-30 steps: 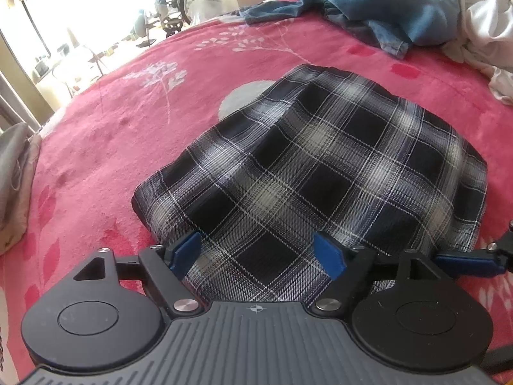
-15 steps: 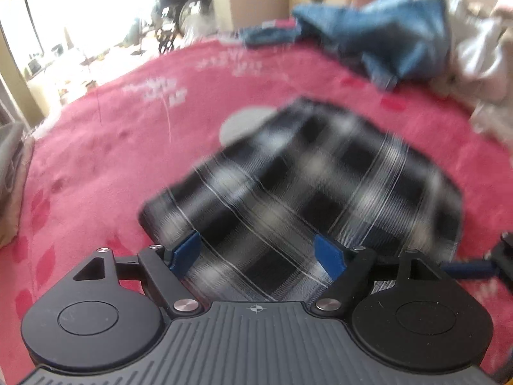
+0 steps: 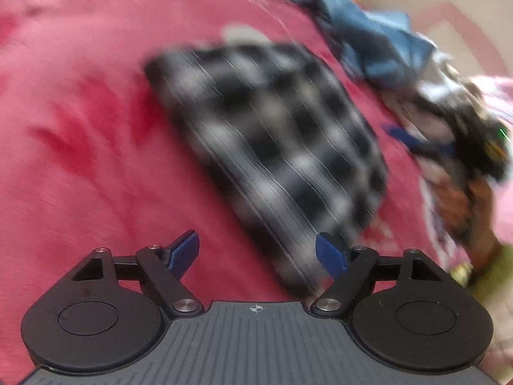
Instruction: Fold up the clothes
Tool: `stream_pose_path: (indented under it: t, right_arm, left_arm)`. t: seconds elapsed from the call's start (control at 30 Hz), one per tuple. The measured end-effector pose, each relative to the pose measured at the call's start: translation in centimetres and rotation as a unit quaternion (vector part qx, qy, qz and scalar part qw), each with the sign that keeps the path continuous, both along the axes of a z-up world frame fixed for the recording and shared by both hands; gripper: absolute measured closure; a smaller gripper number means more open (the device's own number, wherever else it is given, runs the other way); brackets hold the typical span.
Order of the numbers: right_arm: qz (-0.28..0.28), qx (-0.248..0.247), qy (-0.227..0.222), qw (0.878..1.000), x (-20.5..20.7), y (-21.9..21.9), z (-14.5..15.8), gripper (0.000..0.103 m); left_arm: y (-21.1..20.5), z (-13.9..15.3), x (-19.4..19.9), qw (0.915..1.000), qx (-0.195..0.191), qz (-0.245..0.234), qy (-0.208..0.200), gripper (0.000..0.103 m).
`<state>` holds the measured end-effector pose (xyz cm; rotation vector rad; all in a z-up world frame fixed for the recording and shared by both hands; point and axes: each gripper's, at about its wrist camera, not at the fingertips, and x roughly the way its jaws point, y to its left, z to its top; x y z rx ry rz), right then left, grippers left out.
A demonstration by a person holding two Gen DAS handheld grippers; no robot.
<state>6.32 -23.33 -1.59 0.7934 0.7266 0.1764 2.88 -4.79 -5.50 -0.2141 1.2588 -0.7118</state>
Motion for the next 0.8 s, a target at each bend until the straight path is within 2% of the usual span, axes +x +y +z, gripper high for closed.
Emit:
stream_pose_path:
  t: [0.17,0.27,0.4,0.47,0.53,0.63,0.8]
  right_arm:
    - [0.03,0.044,0.026,0.998,4.6,-1.1,-2.8,0.003]
    - [0.033,0.055,0.049,0.997,6.5,-1.2,-4.9,0.003]
    - [0.067,0.072,0.047,0.994,6.0,-0.7,-5.4,0.003]
    - [0.106,0.063,0.056,0.991,5.3,0.3,-5.4,0.003]
    - [0.143,0.055,0.067,0.986,4.4,1.5,-5.2,0.003]
    - [0.174,0.042,0.072,0.981,3.2,2.9,-5.0,0.003]
    - [0.155,0.085,0.073,0.981,3.7,2.5,-5.8,0.002]
  left_arm:
    - [-1.8,-1.2,-0.1,0.9999,-0.003,-0.013,0.008,0.024]
    - [-1.3,-1.9,0.3,0.9992,-0.03,0.009,0.026,0.024]
    - [-0.8,-2.2,0.2,0.9986,-0.043,0.016,0.027,0.03]
    - [-1.0,-2.1,0.1,0.9989,-0.042,0.008,0.018,0.043]
    - [-1.3,-2.3,0.0,0.9986,-0.048,-0.002,0.024,0.049]
    - [-2.1,-2.7,0.6,0.9979,-0.053,-0.005,0.037,0.05]
    - [-2.6,-3.3,0.9,0.9974,-0.06,0.006,0.039,0.05]
